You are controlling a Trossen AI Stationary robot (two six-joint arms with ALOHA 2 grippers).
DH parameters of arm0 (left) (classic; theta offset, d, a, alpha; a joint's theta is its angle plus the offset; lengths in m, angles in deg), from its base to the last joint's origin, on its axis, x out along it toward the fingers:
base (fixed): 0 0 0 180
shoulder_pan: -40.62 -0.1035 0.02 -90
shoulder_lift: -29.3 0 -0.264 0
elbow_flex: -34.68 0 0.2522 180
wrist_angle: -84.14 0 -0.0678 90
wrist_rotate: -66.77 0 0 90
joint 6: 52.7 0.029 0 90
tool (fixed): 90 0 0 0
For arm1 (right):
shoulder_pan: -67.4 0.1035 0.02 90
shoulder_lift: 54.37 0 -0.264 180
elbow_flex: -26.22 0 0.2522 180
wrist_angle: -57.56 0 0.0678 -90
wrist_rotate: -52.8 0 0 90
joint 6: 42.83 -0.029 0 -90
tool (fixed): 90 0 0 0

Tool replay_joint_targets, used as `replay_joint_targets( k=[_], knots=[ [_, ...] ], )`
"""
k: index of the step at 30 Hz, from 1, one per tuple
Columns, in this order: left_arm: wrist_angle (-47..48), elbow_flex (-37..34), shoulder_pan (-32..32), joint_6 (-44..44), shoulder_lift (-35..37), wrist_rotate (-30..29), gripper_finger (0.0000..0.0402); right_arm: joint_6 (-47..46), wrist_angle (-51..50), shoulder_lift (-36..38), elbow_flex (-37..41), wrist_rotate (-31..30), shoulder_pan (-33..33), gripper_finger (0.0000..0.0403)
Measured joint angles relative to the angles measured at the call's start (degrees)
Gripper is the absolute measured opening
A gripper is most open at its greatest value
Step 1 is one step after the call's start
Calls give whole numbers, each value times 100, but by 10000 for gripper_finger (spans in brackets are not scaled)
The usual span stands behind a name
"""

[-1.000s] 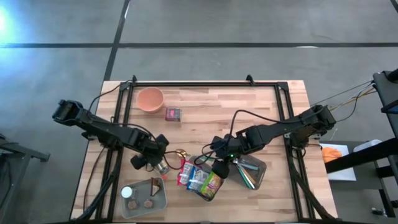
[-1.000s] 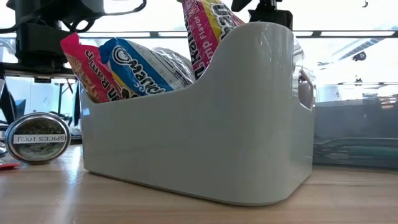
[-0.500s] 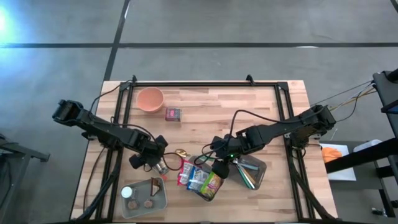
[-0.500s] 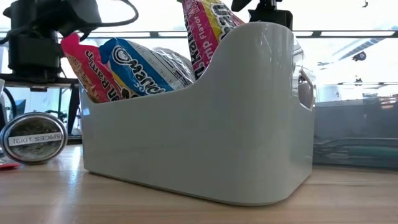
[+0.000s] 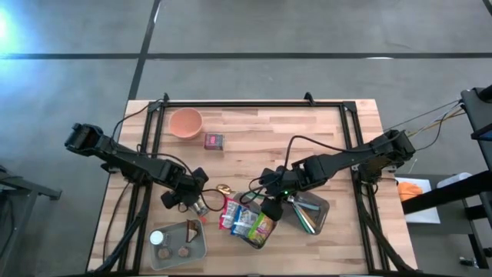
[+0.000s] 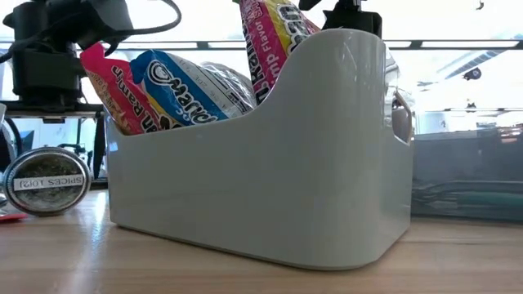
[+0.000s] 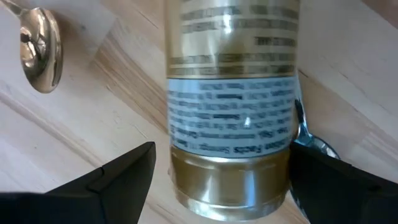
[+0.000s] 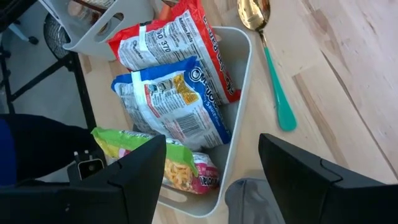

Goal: Pick & Place Food Item
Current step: Put the gold seasoning bottle into the left gray bin

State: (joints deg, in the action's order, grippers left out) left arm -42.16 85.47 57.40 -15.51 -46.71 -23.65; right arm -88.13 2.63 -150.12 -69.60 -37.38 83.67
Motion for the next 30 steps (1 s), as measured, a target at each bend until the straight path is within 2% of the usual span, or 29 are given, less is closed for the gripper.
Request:
replay_joint_targets(
  k=[5, 13, 20, 30],
  knots=[
    [1, -104, 0, 171, 0, 0, 339, -17, -2, 0, 0, 1, 0, 256],
    [-28, -171, 0, 137, 4, -2, 269, -11, -3, 0, 0, 2, 0, 256],
    [-136, -170, 0, -422, 2, -2, 271, -15, -4, 0, 0, 2, 0, 256],
    [-133, -170, 0, -755, 2, 0, 288, -17, -5, 0, 0, 4, 0, 256]
  ],
)
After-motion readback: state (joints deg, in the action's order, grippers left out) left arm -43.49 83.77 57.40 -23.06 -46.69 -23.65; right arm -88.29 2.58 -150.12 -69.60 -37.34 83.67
